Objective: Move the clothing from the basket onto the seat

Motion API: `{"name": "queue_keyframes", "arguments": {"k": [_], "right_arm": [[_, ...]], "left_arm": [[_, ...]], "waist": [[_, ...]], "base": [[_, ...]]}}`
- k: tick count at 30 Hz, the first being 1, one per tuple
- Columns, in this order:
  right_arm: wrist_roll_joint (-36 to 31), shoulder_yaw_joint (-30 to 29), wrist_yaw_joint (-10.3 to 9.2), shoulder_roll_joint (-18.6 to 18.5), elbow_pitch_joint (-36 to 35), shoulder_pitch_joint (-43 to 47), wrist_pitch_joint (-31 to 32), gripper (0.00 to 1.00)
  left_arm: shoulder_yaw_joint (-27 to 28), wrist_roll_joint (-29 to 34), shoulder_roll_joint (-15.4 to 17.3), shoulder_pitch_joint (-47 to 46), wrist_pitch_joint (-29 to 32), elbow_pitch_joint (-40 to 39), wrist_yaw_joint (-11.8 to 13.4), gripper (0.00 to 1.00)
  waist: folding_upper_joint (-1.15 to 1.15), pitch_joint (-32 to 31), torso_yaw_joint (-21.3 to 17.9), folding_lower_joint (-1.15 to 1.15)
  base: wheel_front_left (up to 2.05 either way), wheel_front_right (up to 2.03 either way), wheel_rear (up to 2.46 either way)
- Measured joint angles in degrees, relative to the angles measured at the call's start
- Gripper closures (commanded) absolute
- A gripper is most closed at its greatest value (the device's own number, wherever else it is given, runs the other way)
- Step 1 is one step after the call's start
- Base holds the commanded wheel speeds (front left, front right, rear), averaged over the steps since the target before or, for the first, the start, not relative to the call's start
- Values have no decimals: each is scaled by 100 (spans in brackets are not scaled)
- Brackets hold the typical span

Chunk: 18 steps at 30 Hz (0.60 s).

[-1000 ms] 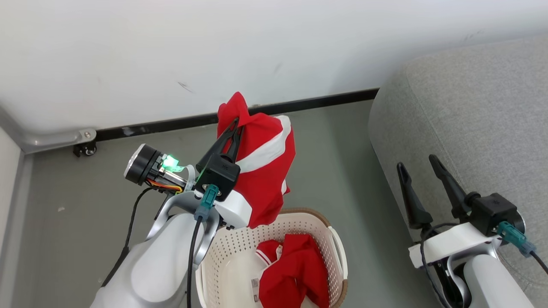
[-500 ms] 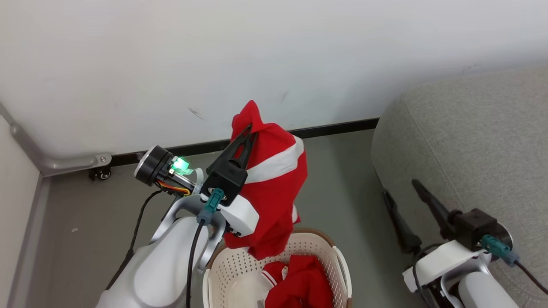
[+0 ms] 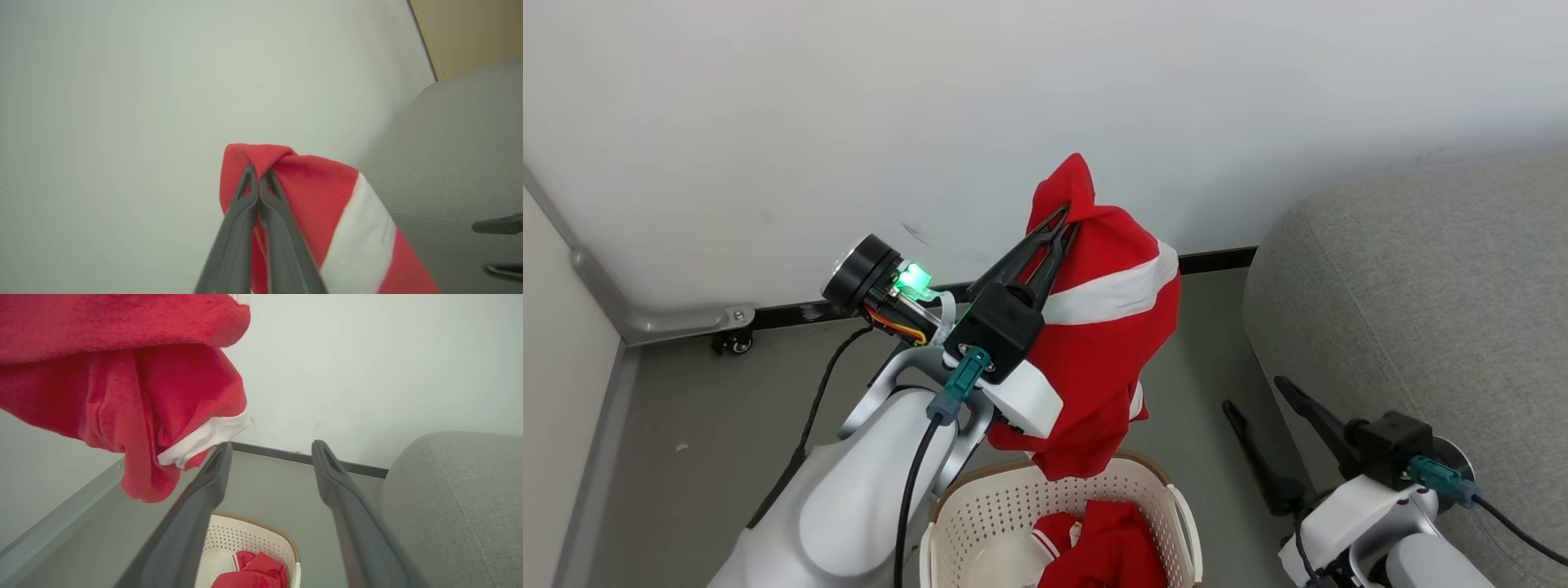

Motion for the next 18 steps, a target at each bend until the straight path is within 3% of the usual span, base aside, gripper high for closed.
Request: {"name": "queue_keyframes", "arguments": {"k": [6,13,18], "right_arm": [[479,353,0,-19,37,-65,157,0],[1900,1014,0,243,-92,-111,448,0],[2704,1145,0,170,-182,-112,617,0]], "left_arm": [[-7,7,-13,-128,22,-154,-49,100],[-75,9,-38,-214,75,-308,-107,100],[-108,10,-44,-215,122,-436,-122,100]], "waist": [[0,17,10,0],[0,36,49,0],[0,41,95,0]], "base": [[0,0,0],[0,0,0],[0,0,0]]}}
